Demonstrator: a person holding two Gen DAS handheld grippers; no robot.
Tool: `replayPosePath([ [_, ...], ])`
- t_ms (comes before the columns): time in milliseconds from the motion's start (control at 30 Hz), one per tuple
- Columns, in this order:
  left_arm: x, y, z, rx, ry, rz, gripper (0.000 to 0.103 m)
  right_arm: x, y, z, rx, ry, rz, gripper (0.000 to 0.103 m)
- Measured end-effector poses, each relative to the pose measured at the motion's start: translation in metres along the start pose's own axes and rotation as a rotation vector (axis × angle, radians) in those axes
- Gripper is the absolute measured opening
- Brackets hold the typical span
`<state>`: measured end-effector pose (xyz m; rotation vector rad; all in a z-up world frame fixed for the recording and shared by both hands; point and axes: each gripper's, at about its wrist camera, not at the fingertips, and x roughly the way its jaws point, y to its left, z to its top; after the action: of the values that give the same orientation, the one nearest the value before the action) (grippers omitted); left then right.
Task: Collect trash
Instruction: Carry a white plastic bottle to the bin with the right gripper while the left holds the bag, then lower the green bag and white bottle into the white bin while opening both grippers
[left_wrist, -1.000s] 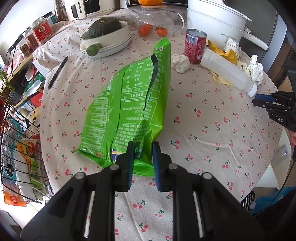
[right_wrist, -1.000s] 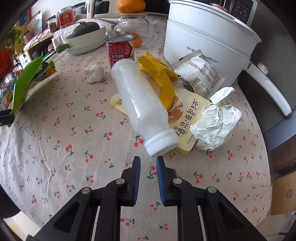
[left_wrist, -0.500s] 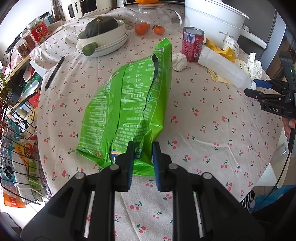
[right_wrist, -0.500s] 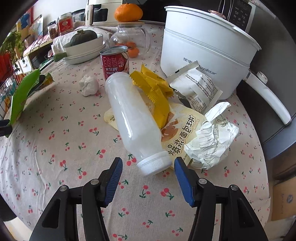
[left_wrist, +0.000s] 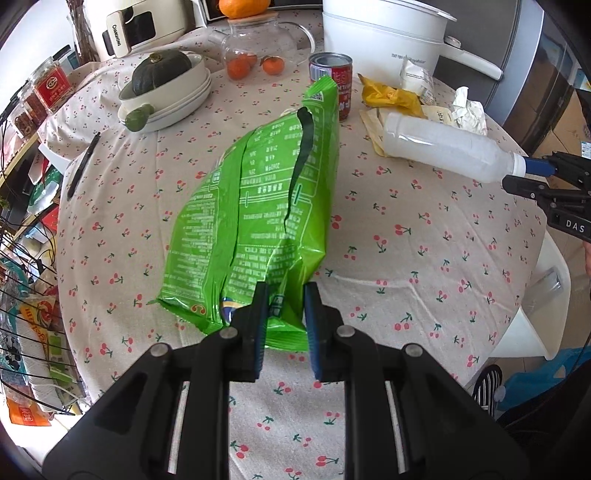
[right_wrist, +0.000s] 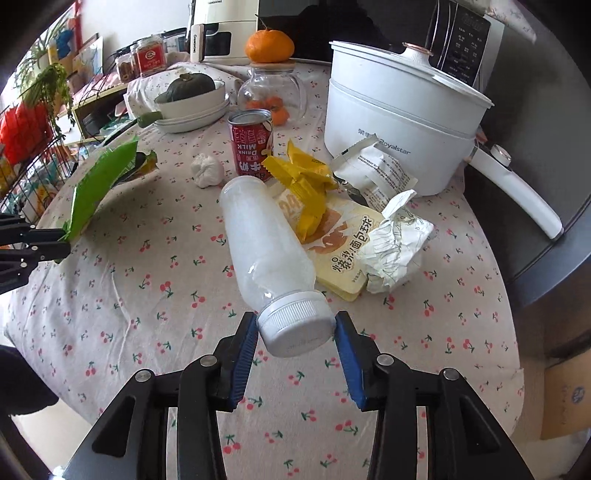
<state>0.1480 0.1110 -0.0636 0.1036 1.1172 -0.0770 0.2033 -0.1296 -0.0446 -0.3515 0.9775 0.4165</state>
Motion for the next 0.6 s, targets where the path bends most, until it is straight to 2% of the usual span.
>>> replayPosePath([
  [167,-0.005,-0.038,-0.005,0.091,-0.011,-0.008,0.021,-0.029,-0.016,-0.029,0.029,0.035,-0.030,0.043],
  [367,-0.014,-0.089,-0.011,0.215,-0.040,-0.031,0.021,-0.073,-0.049,-0.064,0.114,0.025,-0.045,0.043],
  [600,-0.020,-0.161,-0.019,0.382,-0.060,-0.063,0.021,-0.115,-0.087,-0.114,0.200,0.037,-0.115,0.043],
])
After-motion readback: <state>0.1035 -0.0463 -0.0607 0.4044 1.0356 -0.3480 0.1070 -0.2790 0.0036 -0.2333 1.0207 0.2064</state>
